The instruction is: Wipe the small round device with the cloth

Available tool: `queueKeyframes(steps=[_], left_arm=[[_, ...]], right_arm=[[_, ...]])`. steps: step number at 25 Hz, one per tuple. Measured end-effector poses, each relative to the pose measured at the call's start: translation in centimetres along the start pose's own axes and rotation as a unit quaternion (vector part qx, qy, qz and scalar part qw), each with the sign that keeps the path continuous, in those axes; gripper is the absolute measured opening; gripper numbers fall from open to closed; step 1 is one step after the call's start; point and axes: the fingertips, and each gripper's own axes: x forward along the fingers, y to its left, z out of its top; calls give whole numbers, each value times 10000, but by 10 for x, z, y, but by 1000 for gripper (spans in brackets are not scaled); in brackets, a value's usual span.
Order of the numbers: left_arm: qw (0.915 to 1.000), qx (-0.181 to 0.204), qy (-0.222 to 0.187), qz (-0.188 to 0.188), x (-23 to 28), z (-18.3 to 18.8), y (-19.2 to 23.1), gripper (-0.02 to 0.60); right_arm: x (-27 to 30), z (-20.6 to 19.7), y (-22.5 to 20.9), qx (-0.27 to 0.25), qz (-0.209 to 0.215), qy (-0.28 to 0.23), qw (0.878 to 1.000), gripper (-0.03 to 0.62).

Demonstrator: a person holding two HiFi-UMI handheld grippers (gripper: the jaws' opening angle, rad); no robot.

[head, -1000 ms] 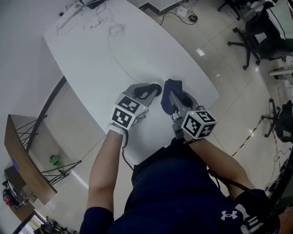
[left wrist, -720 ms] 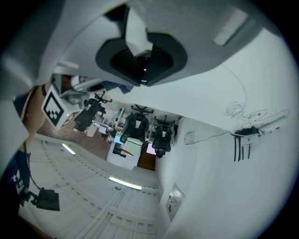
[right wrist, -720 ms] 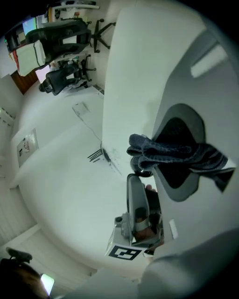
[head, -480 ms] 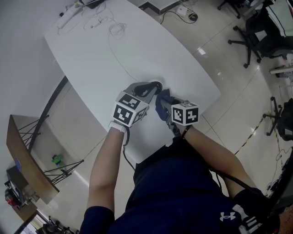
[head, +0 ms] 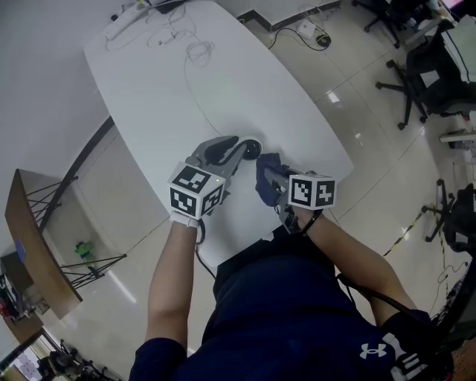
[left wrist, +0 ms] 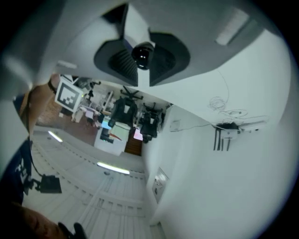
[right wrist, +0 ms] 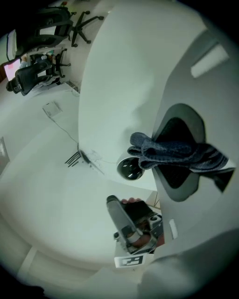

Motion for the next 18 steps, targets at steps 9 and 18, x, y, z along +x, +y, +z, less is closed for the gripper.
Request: queueKeyframes(steps=[9,18], left_arm=[[9992,-49,398,-13,14,-22,-1,68],[9970,-126,758,49,23,-38,9,55]], right_arm=[[-35,39,66,-530,1167,-777,9887,95],[15,18,47,-200,1179,-67,9928,97]])
